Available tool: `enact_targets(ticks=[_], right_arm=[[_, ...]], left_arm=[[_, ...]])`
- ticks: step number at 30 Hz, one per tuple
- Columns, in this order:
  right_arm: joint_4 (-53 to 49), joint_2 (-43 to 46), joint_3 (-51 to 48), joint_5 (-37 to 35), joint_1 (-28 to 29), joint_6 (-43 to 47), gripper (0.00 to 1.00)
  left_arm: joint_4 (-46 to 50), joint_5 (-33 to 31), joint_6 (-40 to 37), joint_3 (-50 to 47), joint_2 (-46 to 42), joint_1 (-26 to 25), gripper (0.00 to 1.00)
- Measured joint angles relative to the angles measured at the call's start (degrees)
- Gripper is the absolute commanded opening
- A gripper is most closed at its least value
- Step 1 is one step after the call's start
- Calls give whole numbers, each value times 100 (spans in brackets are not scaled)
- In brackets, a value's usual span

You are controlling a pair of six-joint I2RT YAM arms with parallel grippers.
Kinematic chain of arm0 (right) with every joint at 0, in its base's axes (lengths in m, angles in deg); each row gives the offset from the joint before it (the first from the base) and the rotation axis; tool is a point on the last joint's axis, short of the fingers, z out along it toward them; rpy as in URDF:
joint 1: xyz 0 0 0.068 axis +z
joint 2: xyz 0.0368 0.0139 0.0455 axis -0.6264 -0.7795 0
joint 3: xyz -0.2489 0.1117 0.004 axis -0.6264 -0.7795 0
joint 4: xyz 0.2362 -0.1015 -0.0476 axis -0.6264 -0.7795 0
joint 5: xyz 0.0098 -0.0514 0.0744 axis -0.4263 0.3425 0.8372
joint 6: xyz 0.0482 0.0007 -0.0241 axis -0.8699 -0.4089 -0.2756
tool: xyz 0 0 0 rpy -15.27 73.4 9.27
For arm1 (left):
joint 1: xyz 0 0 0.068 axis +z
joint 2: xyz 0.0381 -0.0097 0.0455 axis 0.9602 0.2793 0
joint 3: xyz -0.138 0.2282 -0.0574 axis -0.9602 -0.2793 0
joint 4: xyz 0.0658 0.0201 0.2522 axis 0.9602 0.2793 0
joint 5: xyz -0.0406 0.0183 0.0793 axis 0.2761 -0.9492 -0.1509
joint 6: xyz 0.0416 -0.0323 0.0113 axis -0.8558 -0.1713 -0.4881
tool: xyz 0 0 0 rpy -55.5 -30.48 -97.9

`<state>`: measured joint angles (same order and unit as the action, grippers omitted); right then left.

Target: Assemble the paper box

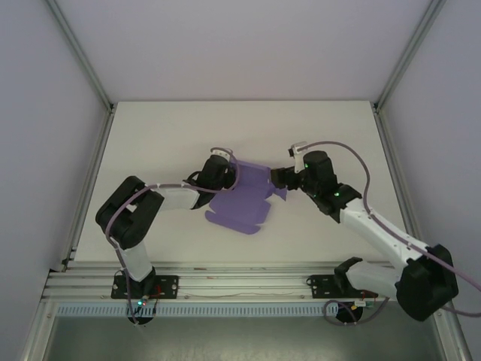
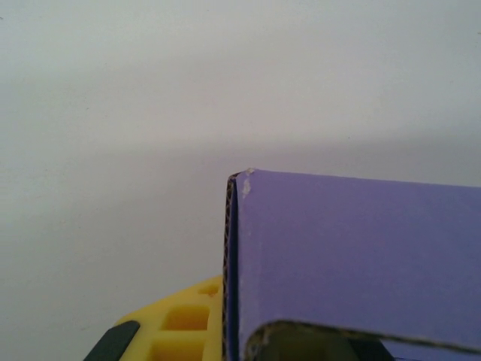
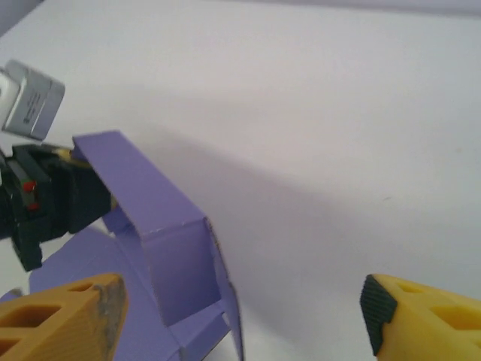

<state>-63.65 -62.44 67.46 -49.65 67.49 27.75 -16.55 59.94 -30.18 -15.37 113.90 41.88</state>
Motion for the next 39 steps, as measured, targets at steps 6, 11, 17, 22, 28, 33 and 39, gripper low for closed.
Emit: enact_targets(ticks=[6,11,17,22,28,33,39], right_arm=[[74,-308,28,-232,0,2,84],[13,-1187,205,-164,0,4,84],[610,-1976,219,334,2,-140,83],[1156,-2247,219,293,2,-393,84],[1104,-1539,-79,33,17,-586,88],[664,-20,-592,-201,-33,-767,87],[107,590,-660,0,-901,-1117,73]], left_arm=[[57,-26,-2,-26,-50,0,0],[70,-70,0,-24,-50,0,0],[70,-98,7,-24,-50,-37,0],[122,-278,157,-17,-50,-37,0],[175,-584,264,-11,-50,-37,0],[262,-713,260,22,-50,-37,0],[293,-737,262,31,-50,-37,0]])
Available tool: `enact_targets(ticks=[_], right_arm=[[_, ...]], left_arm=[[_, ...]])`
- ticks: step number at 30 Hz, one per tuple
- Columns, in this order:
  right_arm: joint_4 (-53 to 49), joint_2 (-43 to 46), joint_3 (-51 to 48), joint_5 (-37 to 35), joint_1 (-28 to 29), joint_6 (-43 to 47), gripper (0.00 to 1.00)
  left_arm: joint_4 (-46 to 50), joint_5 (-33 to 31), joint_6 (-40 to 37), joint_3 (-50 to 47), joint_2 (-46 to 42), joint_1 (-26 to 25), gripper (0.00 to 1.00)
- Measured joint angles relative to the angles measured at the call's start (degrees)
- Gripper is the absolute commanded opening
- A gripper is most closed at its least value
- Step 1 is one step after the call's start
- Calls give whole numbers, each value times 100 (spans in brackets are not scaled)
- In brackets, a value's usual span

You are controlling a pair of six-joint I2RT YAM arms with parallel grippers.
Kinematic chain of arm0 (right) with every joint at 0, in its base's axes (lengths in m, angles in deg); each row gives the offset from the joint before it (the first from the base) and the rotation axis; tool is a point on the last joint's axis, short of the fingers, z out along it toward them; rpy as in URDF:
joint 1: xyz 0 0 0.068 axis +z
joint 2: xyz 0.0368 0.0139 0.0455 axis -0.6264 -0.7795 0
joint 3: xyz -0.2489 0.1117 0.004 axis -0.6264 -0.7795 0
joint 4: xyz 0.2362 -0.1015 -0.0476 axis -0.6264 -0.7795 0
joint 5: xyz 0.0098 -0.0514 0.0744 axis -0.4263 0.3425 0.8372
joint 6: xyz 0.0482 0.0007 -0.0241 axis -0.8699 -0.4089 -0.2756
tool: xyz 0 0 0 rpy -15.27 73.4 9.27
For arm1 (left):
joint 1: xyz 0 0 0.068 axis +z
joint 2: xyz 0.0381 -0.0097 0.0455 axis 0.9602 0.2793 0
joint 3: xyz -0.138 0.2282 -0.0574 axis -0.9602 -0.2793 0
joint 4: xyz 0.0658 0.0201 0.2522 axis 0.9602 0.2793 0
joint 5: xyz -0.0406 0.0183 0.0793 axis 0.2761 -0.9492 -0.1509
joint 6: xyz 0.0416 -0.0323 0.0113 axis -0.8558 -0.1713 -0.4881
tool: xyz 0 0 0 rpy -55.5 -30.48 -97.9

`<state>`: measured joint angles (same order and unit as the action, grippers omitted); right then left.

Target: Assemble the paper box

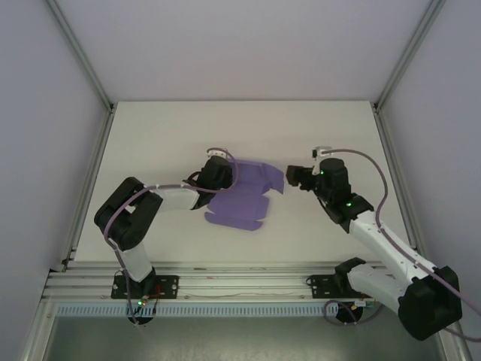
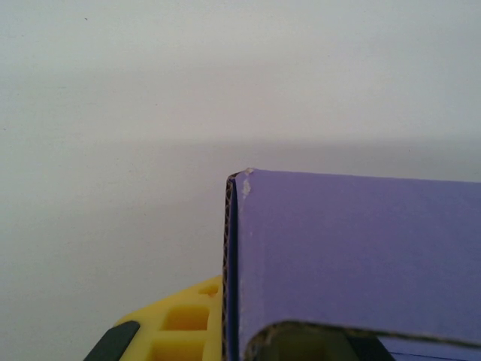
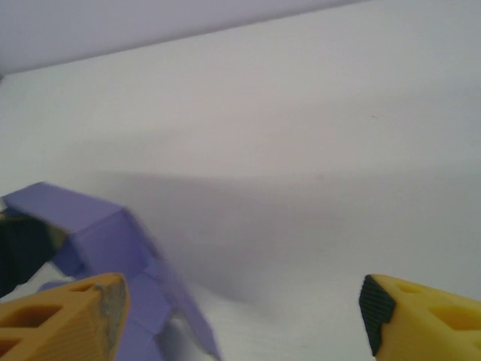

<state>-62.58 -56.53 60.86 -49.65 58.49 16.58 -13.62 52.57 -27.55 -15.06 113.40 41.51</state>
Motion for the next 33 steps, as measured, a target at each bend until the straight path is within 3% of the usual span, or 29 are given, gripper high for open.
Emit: enact_targets(ticks=[4,10,18,27,33], right_arm=[[-33,-732,4,750,-590,129,59],[-177,-2098,407,2354,-599,809,47],[-168,-2682,979,3504,-249,1499,47],[-7,-3333,1340,3657,251,1648,47],[424,-3475,1349,2826,557,1176,48]], left_arm=[[31,2,0,24,0,0,0],[118,4,0,66,0,0,0],[138,4,0,76,0,0,0],[184,-15,17,92,0,0,0],[184,-20,17,92,0,0,0]])
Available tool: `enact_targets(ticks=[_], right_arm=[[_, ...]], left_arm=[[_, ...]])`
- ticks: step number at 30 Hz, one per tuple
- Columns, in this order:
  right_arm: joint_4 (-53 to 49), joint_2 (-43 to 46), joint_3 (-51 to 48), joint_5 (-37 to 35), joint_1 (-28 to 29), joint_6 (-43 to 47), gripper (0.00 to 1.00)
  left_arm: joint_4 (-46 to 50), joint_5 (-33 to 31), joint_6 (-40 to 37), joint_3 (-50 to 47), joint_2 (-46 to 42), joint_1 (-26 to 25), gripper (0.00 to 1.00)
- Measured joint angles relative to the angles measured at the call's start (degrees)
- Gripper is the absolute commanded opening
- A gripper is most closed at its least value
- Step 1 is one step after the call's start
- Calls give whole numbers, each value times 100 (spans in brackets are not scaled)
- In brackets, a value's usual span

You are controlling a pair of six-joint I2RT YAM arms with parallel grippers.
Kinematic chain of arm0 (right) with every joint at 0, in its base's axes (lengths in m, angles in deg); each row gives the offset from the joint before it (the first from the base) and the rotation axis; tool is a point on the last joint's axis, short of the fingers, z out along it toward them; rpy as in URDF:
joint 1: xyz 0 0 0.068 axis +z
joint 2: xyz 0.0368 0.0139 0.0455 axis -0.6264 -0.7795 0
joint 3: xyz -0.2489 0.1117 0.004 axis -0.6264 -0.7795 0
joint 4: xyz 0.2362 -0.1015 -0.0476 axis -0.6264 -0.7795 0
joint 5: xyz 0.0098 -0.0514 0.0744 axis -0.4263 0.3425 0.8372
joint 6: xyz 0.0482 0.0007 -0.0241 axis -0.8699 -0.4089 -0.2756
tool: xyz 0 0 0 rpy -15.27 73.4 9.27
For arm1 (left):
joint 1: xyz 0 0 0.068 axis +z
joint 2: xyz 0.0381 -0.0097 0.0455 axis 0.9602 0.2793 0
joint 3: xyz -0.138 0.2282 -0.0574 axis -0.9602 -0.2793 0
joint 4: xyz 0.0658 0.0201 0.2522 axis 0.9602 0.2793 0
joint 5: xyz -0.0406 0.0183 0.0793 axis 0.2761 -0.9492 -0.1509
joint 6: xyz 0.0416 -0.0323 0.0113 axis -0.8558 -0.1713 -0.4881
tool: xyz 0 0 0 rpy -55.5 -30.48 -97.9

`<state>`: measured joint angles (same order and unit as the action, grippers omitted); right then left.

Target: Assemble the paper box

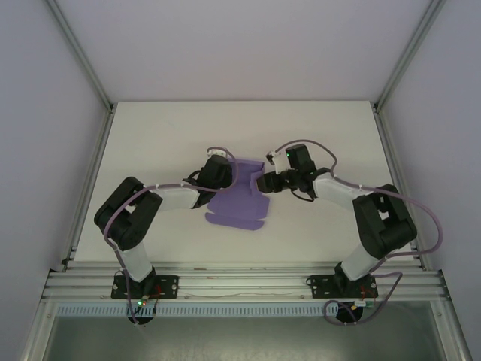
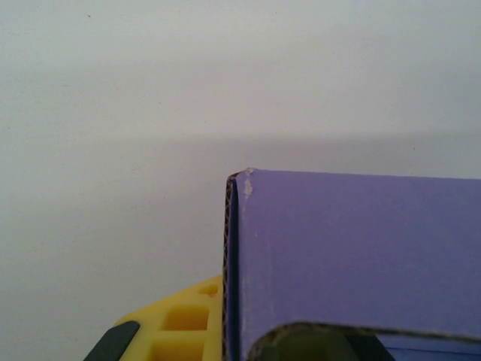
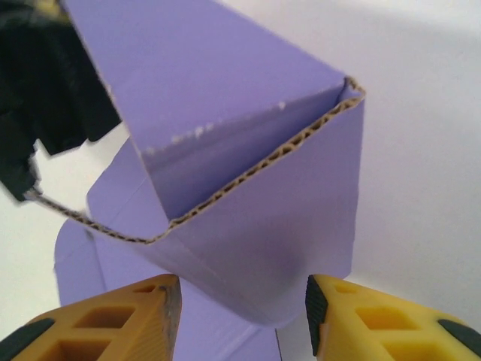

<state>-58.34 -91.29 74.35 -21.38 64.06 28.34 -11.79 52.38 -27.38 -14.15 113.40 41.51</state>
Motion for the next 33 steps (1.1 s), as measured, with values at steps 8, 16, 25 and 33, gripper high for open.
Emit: enact_targets(ticks=[8,16,25,33], right_arm=[[328,-267,149,-2251,588,-916,20],[741,-699,313,-3423,728,-1410,9],[-85,-1287,1193,-5132,1102,-2184,0],[-994,-1622,1735,-6131,1261,-2955,8]], left_arm=[[15,-70,-2,0,0,-7,0],[72,-168,0,48,0,-81,0],[391,-210,192,352,26,-151,0],[448,-142,348,570,227,-243,0]])
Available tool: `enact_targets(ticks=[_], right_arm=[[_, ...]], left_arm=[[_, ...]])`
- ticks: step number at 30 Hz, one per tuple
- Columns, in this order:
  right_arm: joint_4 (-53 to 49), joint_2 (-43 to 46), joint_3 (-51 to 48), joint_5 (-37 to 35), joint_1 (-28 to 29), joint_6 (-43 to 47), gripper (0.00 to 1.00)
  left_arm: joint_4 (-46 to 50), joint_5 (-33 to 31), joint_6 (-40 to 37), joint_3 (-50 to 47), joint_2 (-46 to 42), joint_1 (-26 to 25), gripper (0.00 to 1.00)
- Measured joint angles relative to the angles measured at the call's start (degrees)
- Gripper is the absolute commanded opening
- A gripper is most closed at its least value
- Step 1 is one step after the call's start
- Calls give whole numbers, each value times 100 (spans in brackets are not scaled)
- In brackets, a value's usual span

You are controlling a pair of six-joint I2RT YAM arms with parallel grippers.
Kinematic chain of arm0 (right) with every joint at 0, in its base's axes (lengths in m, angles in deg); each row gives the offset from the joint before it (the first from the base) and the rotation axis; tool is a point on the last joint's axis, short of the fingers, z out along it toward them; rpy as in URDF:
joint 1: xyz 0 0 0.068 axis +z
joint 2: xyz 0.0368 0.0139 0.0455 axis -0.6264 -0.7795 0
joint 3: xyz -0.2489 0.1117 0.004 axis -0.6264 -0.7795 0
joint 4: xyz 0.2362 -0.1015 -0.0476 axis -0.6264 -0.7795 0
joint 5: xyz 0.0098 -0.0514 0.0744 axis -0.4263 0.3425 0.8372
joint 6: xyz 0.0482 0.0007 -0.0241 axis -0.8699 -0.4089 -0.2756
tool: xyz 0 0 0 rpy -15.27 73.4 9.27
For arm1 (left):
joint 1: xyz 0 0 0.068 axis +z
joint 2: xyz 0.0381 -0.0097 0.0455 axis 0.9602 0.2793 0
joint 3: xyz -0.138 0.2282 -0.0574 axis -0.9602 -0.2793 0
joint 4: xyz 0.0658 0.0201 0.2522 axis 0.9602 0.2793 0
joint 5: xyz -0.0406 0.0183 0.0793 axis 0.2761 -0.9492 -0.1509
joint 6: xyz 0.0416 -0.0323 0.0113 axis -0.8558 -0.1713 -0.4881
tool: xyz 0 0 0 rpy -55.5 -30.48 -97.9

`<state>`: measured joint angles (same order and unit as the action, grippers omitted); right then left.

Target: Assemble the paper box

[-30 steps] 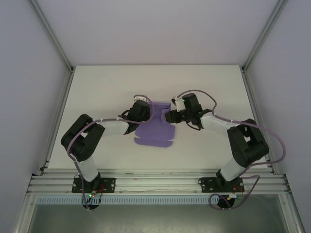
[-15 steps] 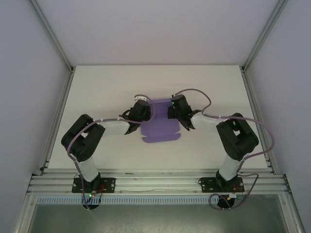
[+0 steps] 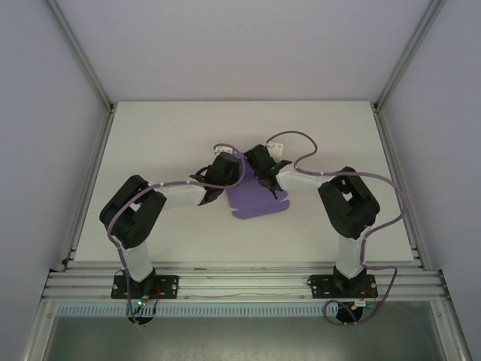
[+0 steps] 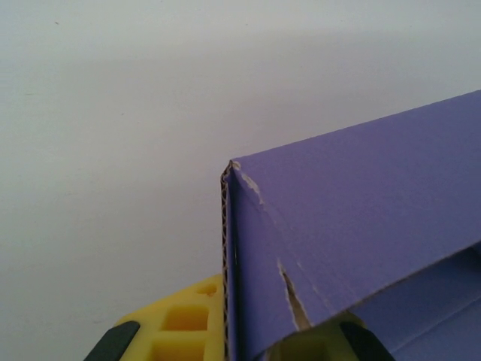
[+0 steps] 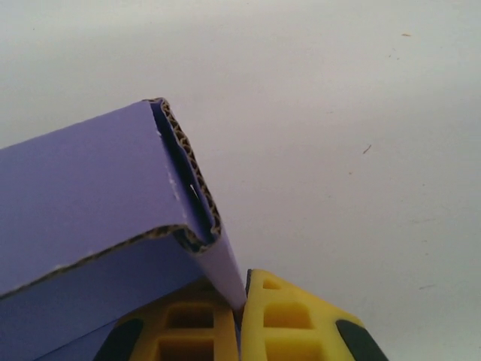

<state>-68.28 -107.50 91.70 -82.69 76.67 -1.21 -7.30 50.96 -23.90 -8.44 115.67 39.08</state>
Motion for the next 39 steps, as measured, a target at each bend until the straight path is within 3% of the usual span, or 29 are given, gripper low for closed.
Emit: enact_targets(ticks=[2,7,13,18,21,28,32,39], right_arm=[[144,22,-94,-20,0,44,17],[1126,184,-673,238,-98,420,18],[2339,389,-1414,1362,-393,1001,23],[2509,431,-1589,1814,-474,1281,18],[2485,442,-1591,1821,-494,1405,2],[2337,496,-1591,1720,-466,1530,0],[2251,531,-1582,1648,-400,1528,0],[2011,540,-1541,1467,-315,1530,0]], left_arm=[[22,-2,0,33,35,-7,0],[90,15,-4,63,52,-7,0],[109,70,-52,122,140,33,0],[131,153,-87,133,140,35,0],[149,155,-107,149,140,35,2],[334,380,-186,210,140,33,39],[535,603,-197,210,92,28,53],[673,1082,-192,-46,-557,111,96]])
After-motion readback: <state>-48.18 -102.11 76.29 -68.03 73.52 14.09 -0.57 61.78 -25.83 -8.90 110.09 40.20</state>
